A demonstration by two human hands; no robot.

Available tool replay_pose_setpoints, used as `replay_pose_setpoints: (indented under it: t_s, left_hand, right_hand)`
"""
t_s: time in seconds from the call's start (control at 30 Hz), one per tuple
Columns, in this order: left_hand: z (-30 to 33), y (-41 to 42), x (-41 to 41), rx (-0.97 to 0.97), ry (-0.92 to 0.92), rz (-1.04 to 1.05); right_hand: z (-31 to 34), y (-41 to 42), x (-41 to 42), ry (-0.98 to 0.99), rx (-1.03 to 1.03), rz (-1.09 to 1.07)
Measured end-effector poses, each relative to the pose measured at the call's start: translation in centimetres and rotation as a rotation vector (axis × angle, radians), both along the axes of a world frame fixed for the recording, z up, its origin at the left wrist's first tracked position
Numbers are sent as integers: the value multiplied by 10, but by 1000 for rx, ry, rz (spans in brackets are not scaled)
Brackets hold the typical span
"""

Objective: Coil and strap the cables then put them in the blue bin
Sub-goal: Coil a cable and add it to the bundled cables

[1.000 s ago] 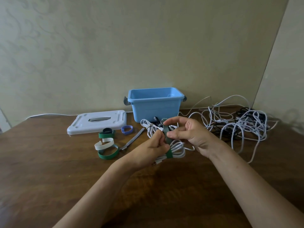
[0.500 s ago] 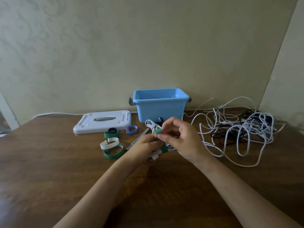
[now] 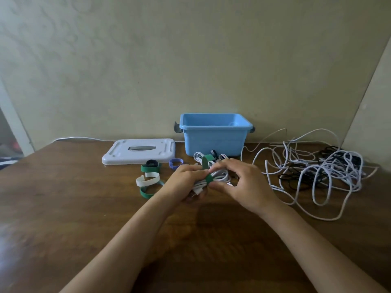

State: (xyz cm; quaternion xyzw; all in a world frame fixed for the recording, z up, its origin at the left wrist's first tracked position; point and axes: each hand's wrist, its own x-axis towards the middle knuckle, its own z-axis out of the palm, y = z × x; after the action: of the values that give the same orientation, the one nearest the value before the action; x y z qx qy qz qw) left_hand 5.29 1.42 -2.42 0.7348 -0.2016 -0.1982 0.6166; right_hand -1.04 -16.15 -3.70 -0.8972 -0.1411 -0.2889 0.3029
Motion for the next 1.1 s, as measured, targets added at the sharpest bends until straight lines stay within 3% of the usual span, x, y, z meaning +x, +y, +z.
replay_pose_setpoints:
  t_s: [0.13, 0.37, 0.7, 0.9, 1.1]
  left_hand:
    - [-1, -1, -1, -41, -35, 18]
    - [-2, -5, -4, -75, -93, 49]
    - [-9, -8, -2, -20, -442, 215]
    - [-12, -6, 1, 44, -598, 199]
    - [-9, -4, -1, 21, -575, 170]
  right_hand:
    - [-5, 2, 1, -118, -73, -30]
    - [-7, 3, 2, -120, -4, -18]
    - [-10, 2, 5, -12, 78, -21]
    - [-9, 3, 4, 99, 155, -1]
    - [-7, 6, 2, 132, 184, 1]
